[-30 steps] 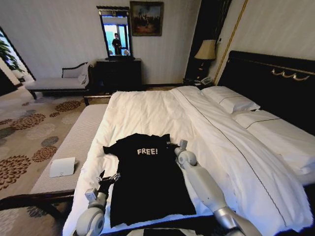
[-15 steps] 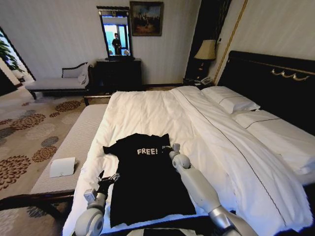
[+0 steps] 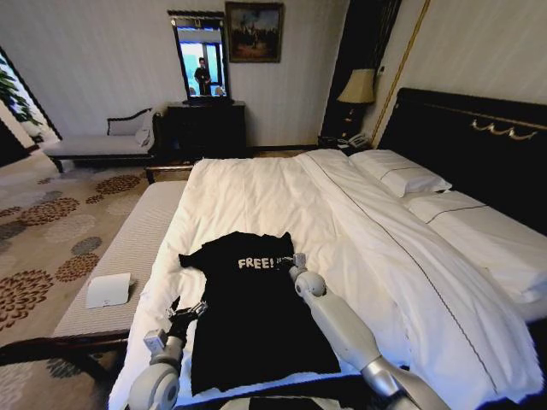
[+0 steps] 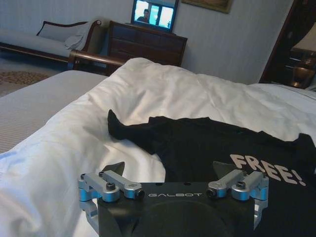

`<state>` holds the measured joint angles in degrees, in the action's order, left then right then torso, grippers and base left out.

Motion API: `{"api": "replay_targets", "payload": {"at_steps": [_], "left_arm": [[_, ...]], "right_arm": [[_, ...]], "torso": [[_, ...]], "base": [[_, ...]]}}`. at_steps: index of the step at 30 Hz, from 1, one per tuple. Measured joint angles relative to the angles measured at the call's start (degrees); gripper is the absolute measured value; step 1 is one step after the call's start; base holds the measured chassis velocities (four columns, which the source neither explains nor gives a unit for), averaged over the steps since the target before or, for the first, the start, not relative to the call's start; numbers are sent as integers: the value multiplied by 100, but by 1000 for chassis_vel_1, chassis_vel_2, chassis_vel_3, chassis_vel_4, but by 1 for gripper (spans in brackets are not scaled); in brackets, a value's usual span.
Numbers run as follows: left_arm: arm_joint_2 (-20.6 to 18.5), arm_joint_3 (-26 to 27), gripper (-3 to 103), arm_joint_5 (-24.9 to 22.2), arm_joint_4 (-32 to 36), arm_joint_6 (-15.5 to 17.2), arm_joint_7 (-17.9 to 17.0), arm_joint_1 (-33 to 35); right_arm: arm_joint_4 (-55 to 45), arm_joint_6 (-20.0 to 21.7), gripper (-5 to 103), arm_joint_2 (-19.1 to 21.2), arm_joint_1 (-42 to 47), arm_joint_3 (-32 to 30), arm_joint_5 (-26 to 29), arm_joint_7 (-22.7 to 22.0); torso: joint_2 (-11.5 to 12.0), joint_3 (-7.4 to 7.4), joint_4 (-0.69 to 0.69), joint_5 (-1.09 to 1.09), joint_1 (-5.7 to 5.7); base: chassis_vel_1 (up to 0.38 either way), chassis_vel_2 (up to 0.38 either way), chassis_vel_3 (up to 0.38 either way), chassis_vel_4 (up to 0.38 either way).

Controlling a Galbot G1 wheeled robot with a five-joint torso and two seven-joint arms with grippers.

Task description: Fold the clothes on the bed.

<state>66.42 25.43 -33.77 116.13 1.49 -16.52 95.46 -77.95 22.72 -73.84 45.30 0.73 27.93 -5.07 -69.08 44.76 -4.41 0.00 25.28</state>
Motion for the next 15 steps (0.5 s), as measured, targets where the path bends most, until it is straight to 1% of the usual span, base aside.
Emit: {"api": "replay_targets", "payload": {"at_steps": [1,4,5,6,8,10,12,14,15], "left_arm": [[0,0,100,0,0,0,0,0],[17,-1,100,3,14,1,1,14],[17,-1,100,3,14,1,1,14],[27,-1,100,7,14,1,1,19],[31,-5,100,-1,12,4,5,18],[21,-13,100,-6,8,10,5,9],[-8,-31,100,-21,-5,22,5,-35],[-5,-44,100,-37,-12,30,3,-74],[5,-46,100,-40,-15,31,2,-82]], "right_arm": [[0,0,8,0,0,0,0,0],[-310,-5,24,101,203,75,-86,58],[-310,-5,24,101,203,75,-86,58],[-447,-7,29,105,266,31,-32,73],[-735,-31,40,34,278,-238,406,-12],[-752,-90,40,5,225,-329,516,-63],[-671,-388,51,-24,23,-539,517,-170],[-464,-645,62,-26,-112,-637,285,-288],[-365,-732,62,-26,-136,-652,117,-309]], "torso": [[0,0,0,0,0],[0,0,-1,0,0],[0,0,-1,0,0],[0,0,-1,1,0],[0,0,-1,-1,0],[-1,0,0,1,-1],[-1,0,1,-1,0],[0,0,0,-1,0],[-1,0,0,-1,0]], "base": [[0,0,0,0],[0,0,0,0],[0,0,0,0],[0,0,0,0],[0,0,0,0],[0,0,0,0],[0,0,0,0],[0,0,0,0],[0,0,0,0]]}}
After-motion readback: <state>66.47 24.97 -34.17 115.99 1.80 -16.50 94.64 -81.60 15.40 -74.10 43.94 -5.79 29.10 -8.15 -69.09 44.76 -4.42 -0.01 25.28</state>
